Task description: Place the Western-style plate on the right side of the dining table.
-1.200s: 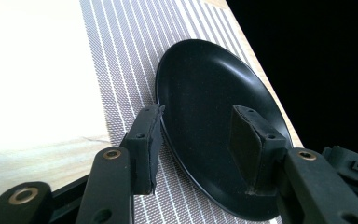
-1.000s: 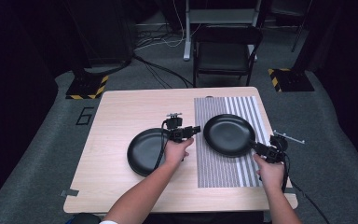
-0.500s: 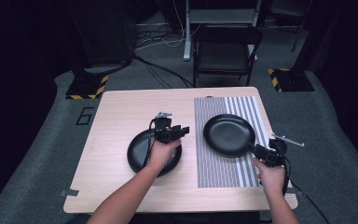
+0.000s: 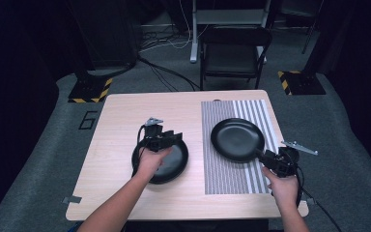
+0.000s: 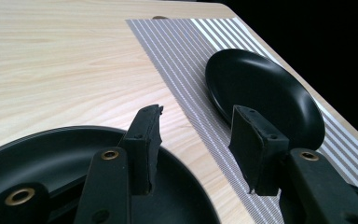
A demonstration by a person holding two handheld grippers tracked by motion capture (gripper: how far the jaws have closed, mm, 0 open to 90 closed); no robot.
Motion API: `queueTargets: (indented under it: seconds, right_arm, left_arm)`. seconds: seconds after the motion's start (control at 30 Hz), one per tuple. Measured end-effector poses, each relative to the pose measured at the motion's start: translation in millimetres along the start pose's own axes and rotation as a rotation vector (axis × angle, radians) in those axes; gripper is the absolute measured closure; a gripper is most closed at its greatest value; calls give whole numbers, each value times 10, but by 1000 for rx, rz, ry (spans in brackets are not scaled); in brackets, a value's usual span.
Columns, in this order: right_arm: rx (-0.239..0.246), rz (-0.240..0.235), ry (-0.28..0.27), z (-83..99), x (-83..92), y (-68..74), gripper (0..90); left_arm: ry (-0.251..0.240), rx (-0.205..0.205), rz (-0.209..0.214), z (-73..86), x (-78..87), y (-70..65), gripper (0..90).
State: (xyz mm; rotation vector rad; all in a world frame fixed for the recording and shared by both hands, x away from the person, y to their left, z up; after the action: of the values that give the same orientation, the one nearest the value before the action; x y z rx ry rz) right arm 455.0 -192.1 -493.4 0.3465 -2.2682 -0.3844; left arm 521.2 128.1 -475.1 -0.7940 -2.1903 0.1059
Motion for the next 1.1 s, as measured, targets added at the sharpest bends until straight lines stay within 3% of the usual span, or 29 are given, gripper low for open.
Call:
queueTargets:
  seconds: [0.17, 0.2, 0.3, 0.33, 0.47, 0.57, 0.67, 0.83, 0.93, 1.1]
  right_arm:
    - [19, -52, -6, 6, 117, 132, 461]
    - [31, -62, -7, 16, 160, 173, 461]
    - [54, -61, -8, 41, 193, 200, 461]
    - [66, -56, -5, 57, 198, 201, 461]
    - [115, -40, -4, 122, 206, 218, 432]
    - [128, -37, -1, 155, 200, 228, 422]
    - [149, -49, 16, 234, 167, 259, 406]
    - [179, -40, 40, 332, 85, 260, 403]
    - [220, -39, 45, 394, -2, 265, 377]
    - [232, -39, 59, 448, -67, 267, 371]
  left_arm:
    - [-17, -8, -18, 65, 212, 145, 522]
    - [-19, -22, -29, 108, 301, 226, 522]
    - [-26, -26, -44, 159, 390, 314, 522]
    - [-29, -30, -68, 225, 480, 423, 522]
    - [-32, -47, -137, 352, 609, 618, 515]
    - [-28, -44, -148, 413, 664, 704, 508]
    - [-39, -15, -161, 505, 768, 837, 477]
    - [-39, -29, -188, 643, 830, 923, 456]
    - [-37, -46, -193, 756, 840, 975, 443]
    - [-23, -48, -201, 924, 849, 1078, 401]
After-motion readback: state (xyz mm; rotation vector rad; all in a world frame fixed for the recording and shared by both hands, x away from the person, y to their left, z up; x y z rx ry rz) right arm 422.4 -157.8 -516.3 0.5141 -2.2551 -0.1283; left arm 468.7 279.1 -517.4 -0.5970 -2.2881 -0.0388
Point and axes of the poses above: each handheld gripper's, and its own axes: x roughly backward along the jaws, z roughly out of its underside, y roughly to its left, the point moved 10 cm from there along -x, roughly forward along the jaws, and after that the axes turned 11 degrees about y, right-handed, at the moved point
